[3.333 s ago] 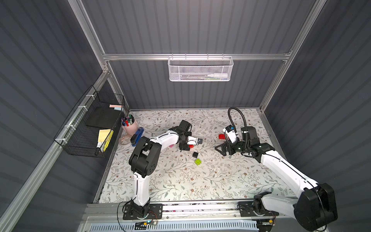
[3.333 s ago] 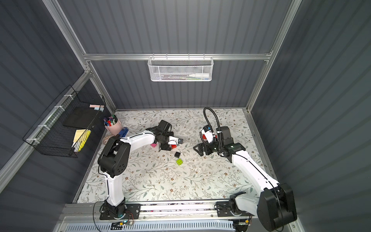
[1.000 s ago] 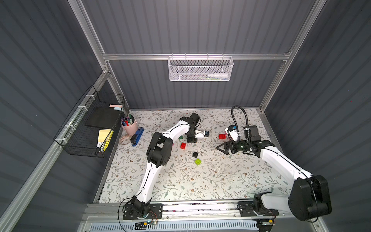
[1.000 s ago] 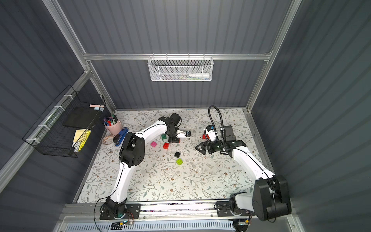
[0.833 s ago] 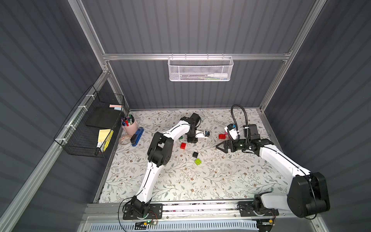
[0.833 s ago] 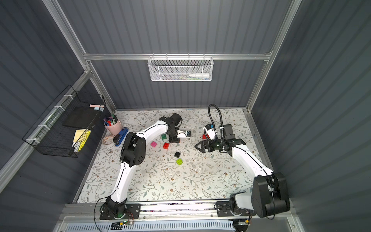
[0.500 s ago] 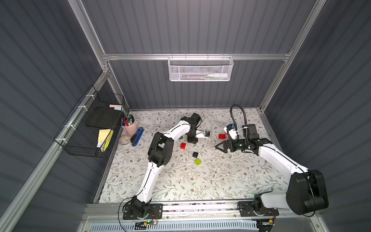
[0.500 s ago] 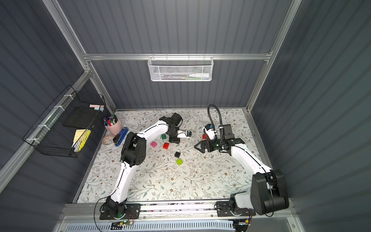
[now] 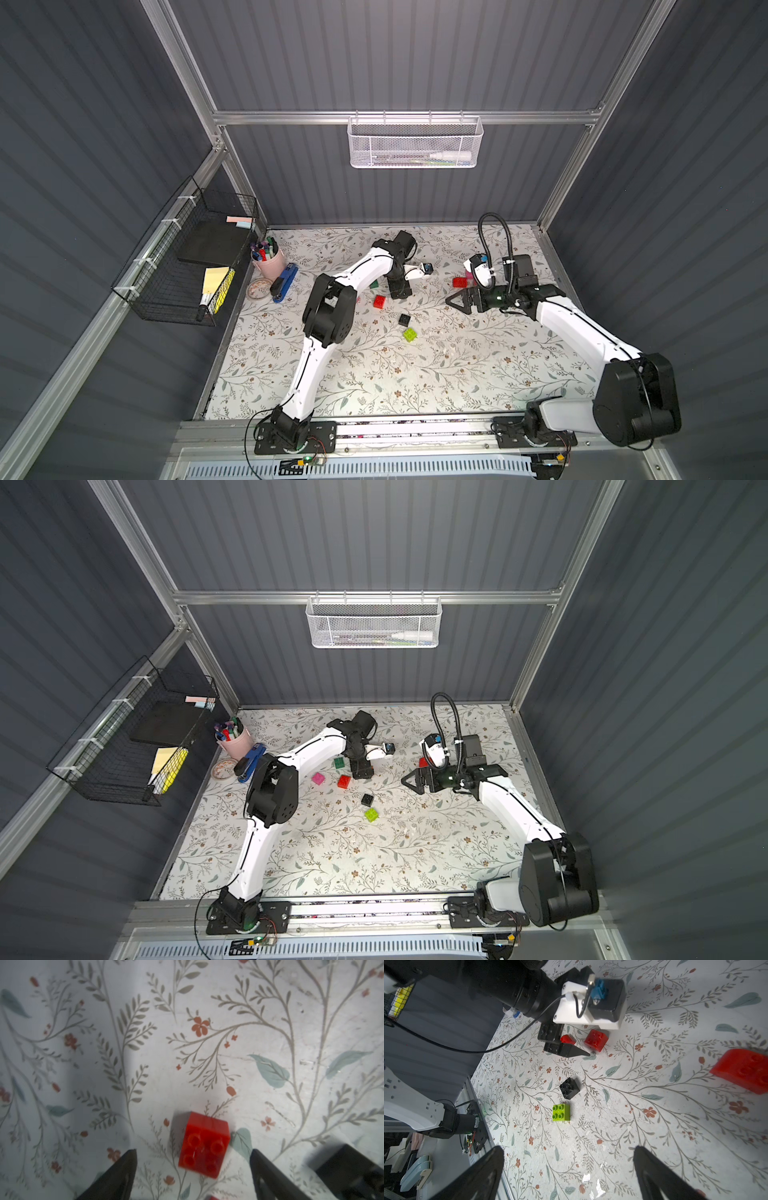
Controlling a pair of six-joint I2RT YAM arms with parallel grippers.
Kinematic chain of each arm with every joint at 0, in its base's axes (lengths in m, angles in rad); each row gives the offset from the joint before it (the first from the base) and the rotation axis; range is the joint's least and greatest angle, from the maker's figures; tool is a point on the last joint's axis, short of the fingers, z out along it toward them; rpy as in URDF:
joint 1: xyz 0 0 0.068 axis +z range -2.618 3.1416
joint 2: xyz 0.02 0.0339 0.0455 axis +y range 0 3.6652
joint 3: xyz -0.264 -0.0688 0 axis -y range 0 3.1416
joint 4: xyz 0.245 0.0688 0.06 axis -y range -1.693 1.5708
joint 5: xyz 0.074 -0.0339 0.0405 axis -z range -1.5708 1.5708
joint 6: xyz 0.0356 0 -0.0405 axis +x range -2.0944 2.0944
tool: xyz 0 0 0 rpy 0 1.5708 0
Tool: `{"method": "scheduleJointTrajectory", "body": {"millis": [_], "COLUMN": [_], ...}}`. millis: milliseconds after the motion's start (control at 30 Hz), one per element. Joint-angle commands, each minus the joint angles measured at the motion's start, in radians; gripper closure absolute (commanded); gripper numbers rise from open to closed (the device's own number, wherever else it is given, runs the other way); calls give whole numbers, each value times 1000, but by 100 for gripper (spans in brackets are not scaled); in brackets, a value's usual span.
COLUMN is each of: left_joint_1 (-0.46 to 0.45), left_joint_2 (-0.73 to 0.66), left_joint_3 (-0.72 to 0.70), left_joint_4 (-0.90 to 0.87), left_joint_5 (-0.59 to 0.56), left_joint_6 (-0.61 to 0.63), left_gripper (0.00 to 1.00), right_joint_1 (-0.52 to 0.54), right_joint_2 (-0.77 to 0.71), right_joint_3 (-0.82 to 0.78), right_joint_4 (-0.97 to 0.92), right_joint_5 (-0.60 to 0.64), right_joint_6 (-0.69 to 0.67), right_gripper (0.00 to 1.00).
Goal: Assemble the letter s with lego
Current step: Adjust the lego brick at the center of the board, then pick up the lego brick from the center of the board.
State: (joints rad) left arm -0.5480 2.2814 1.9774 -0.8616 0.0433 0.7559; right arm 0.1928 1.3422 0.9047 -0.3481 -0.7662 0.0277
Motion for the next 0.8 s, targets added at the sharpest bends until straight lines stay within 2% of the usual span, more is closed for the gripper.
{"method": "scheduleJointTrajectory", "body": {"millis": [0, 233, 400, 500, 667, 767], "left_joint_1": [-23, -36, -36, -36, -49, -77], "left_joint_2": [-145, -277, -394, -444, -507, -521], "left_joint_3": [-62, -191, -310, -350, -426, -497], "left_joint_4": [-14, -63, -45, -50, -13, 45], "left_joint_5": [-44, -144, -71, -61, 2, -8], "left_joint_6": [-226, -478, -545, -595, -733, -807], "left_gripper": [8, 5, 4, 0, 3, 6], "right_joint_1": [2, 49, 74, 82, 85, 85], "right_joint_2": [-23, -24, -36, -43, -57, -66], "right_joint_3": [15, 14, 7, 3, -5, -14], "right_joint_4": [27, 32, 20, 13, -2, -4], "right_joint_5": [-40, 16, 55, 71, 104, 118], "right_joint_6": [24, 59, 63, 68, 72, 74], "right_gripper": [1, 1, 1, 1, 1, 1]}}
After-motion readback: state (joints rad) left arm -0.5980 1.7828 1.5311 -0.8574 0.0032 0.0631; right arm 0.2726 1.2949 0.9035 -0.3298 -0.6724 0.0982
